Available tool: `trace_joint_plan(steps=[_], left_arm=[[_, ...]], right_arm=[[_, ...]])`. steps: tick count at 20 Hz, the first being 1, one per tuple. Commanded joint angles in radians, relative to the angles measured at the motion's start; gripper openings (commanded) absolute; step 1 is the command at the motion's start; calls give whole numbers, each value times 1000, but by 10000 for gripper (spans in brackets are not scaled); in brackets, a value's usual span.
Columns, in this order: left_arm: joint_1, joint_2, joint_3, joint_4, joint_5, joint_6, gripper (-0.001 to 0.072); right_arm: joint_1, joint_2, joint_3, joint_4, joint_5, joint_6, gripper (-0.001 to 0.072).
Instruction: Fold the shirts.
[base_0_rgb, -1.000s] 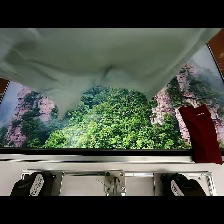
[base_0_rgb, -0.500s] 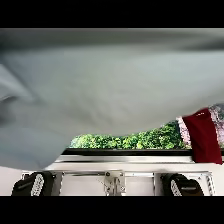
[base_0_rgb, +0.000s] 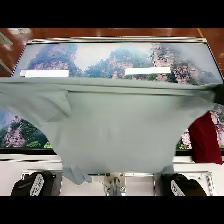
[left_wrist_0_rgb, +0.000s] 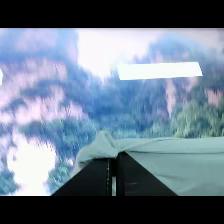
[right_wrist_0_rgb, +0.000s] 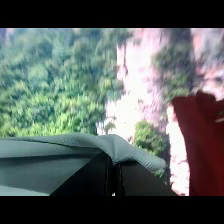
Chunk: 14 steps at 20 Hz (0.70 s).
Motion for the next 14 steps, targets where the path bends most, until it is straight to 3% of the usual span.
trace_joint_plan(steps=[1,5,10,14], left_arm=[[0,-121,-201,8,72,10,35],[-79,-397,-243,-39,258,169,35],[-217,-667,-243,-63,680,179,35],[-291,-800,-243,-69,873,175,35]], right_arm=[[0,-211,-125,23,-126,2,70],[2,-499,-135,156,-454,-1,70],[2,-697,-135,315,-895,-1,71],[2,-790,-135,359,-1114,-1,71]])
